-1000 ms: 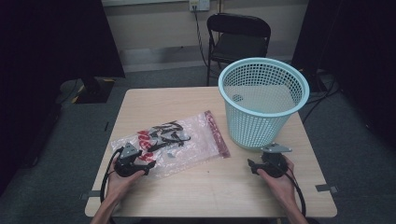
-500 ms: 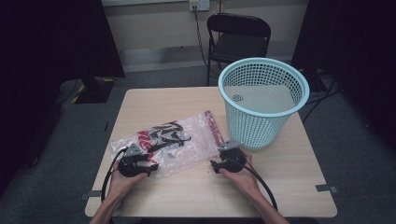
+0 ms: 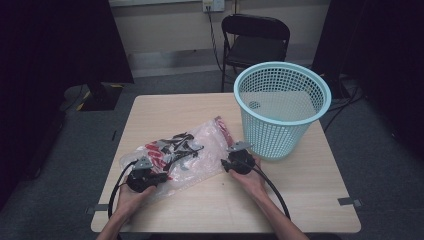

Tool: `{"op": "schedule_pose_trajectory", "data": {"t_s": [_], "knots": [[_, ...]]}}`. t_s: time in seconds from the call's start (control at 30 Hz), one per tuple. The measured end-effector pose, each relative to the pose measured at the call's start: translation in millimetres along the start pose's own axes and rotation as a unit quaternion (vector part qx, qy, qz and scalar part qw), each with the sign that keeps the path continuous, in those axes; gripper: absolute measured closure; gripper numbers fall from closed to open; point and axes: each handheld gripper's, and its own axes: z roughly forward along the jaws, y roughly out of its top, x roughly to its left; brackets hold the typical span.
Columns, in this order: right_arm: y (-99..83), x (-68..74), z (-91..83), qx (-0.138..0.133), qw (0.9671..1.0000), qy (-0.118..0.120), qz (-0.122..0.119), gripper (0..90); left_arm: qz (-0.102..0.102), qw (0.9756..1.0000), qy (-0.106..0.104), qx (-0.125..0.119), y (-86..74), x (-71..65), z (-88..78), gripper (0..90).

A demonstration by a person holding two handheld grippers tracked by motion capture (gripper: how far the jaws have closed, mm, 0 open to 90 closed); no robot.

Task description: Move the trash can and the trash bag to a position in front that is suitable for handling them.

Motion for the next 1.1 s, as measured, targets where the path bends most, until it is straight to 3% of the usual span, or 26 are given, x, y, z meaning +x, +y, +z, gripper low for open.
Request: {"op": "schedule_pose_trajectory", "data": {"t_s": [0.07, 0.13, 0.17, 0.23, 0.27, 0.3, 0.4, 0.43, 0.47, 0.5, 0.6, 0.63, 0.77, 0.8, 0.83, 0.87, 0.93, 1.03, 1.1], "knots": [[9.9, -0.9, 11.4, -0.001, 1.0, 0.0, 0.001, 58.6, -0.005, 0.9999, -0.012, 0.002, -1.2, -5.0, -0.5, 83.6], [13.0, -1.7, 15.6, -0.003, 1.0, 0.001, -0.001, 58.7, -0.003, 0.9999, -0.01, 0.002, -1.6, -6.5, -0.8, 83.6], [20.1, -3.7, 24.7, -0.006, 1.0, 0.0, -0.003, 59.0, -0.012, 0.9997, -0.02, 0.004, -2.1, -10.3, -1.3, 83.4], [22.7, -4.6, 27.5, -0.005, 1.0, 0.002, -0.006, 59.2, -0.004, 0.9997, -0.021, 0.008, -2.1, -14.5, -1.2, 82.5], [26.3, -5.8, 32.1, -0.007, 1.0, 0.001, -0.004, 59.3, 0.0, 0.9997, -0.024, 0.008, -1.9, -16.9, -0.9, 80.4], [30.8, -7.8, 38.4, -0.01, 0.9999, 0.003, -0.004, 58.8, -0.005, 0.9996, -0.026, 0.004, 0.3, -21.3, -1.0, 68.9], [33.5, -8.1, 42.2, -0.014, 0.9999, 0.006, 0.002, 55.3, -0.004, 0.9996, -0.025, -0.012, 5.0, -19.4, -6.6, 59.6], [34.6, -7.0, 41.8, -0.016, 0.9999, 0.006, 0.004, 51.6, -0.015, 0.9992, -0.008, -0.035, 10.7, -12.5, -16.2, 52.4], [34.6, -7.0, 41.8, -0.016, 0.9999, 0.006, 0.004, 51.6, -0.015, 0.9992, -0.008, -0.035, 10.7, -12.5, -16.2, 51.9], [35.6, -5.7, 35.8, -0.019, 0.9998, 0.007, 0.002, 47.9, -0.015, 0.9986, 0.004, -0.05, 15.5, -2.2, -26.2, 51.2], [37.2, -4.6, 26.3, -0.024, 0.9997, 0.01, -0.001, 45.1, -0.019, 0.9982, 0.018, -0.054, 18.4, 9.5, -34.0, 49.5], [37.7, -3.4, 14.6, -0.027, 0.9994, 0.021, 0.005, 43.4, -0.024, 0.9974, 0.038, -0.057, 18.9, 22.3, -38.4, 49.7], [31.6, 5.8, -4.0, -0.02, 0.9992, 0.032, -0.012, 40.3, -0.047, 0.995, 0.066, -0.059, 10.6, 50.1, -38.4, 51.2], [28.6, 7.9, -7.7, -0.019, 0.9991, 0.037, -0.009, 39.7, -0.047, 0.995, 0.066, -0.059, 10.6, 50.1, -38.4, 50.8], [24.7, 9.3, -10.3, -0.02, 0.999, 0.037, -0.012, 39.7, -0.073, 0.993, 0.068, -0.063, 4.1, 57.4, -35.4, 49.1], [20.4, 11.3, -11.8, -0.016, 0.999, 0.039, -0.013, 39.1, -0.073, 0.993, 0.068, -0.063, 4.1, 57.4, -35.4, 47.4], [12.3, 14.3, -12.3, 0.0, 0.999, 0.042, -0.012, 38.5, -0.056, 0.9947, 0.078, -0.035, -2.3, 57.1, -26.7, 47.1], [5.2, 15.7, -8.3, 0.01, 0.9992, 0.038, -0.009, 40.3, -0.066, 0.9954, 0.067, -0.02, -8.7, 59.6, -19.6, 47.5], [2.6, 15.8, -3.4, 0.011, 0.999, 0.043, -0.004, 42.2, -0.061, 0.9963, 0.057, -0.019, -8.9, 56.5, -19.2, 48.8]]}}
